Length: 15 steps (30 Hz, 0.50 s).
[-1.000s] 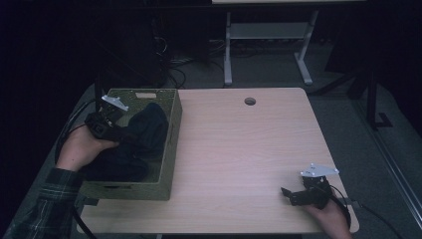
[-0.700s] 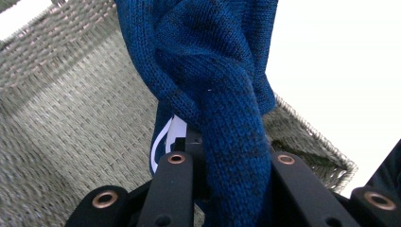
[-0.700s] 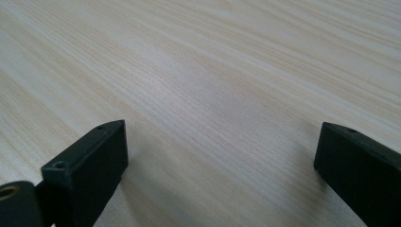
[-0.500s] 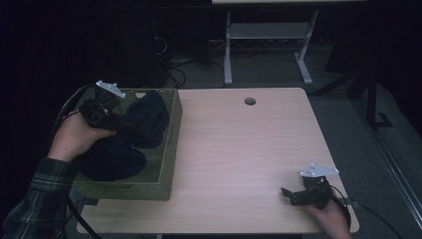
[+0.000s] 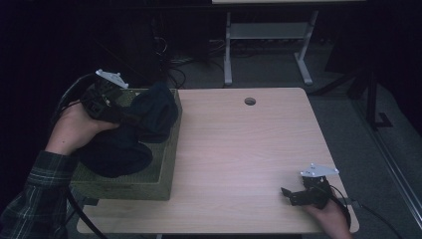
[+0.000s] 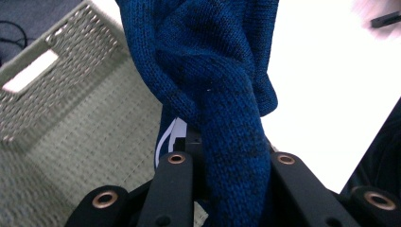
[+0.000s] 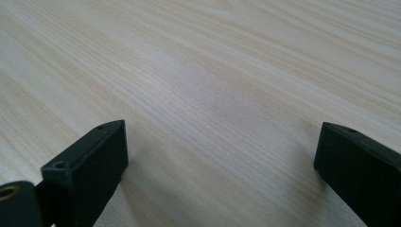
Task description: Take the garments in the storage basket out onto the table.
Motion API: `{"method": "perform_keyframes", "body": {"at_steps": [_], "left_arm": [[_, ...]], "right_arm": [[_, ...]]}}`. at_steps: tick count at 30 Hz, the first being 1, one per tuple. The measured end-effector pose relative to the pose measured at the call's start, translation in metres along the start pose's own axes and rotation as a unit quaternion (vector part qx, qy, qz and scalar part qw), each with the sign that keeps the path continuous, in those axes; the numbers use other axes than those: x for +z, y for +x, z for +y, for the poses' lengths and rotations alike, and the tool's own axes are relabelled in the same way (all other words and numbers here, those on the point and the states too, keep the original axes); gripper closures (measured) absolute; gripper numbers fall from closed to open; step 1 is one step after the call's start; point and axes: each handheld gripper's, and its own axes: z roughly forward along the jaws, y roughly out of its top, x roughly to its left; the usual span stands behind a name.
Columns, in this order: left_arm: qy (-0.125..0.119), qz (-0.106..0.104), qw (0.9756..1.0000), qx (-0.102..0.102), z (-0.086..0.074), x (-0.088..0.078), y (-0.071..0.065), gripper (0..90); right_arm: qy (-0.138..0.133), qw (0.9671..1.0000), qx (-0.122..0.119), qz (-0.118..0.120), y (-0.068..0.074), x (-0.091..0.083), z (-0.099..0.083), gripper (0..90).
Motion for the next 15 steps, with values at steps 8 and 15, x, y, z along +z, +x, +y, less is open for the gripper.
{"method": "perform_keyframes", "body": {"at_steps": [8, 15], "left_arm": [[-0.007, -0.010, 0.9998, 0.016, 0.021, 0.003, -0.012, 77.8], [-0.002, -0.010, 0.9996, 0.027, 0.039, 0.012, -0.024, 77.8]], "right_arm": [[0.000, 1.0000, 0.000, 0.000, 0.000, 0.000, 0.000, 3.0], [0.002, 1.0000, 0.000, 0.001, 0.000, 0.000, 0.000, 2.6]]}}
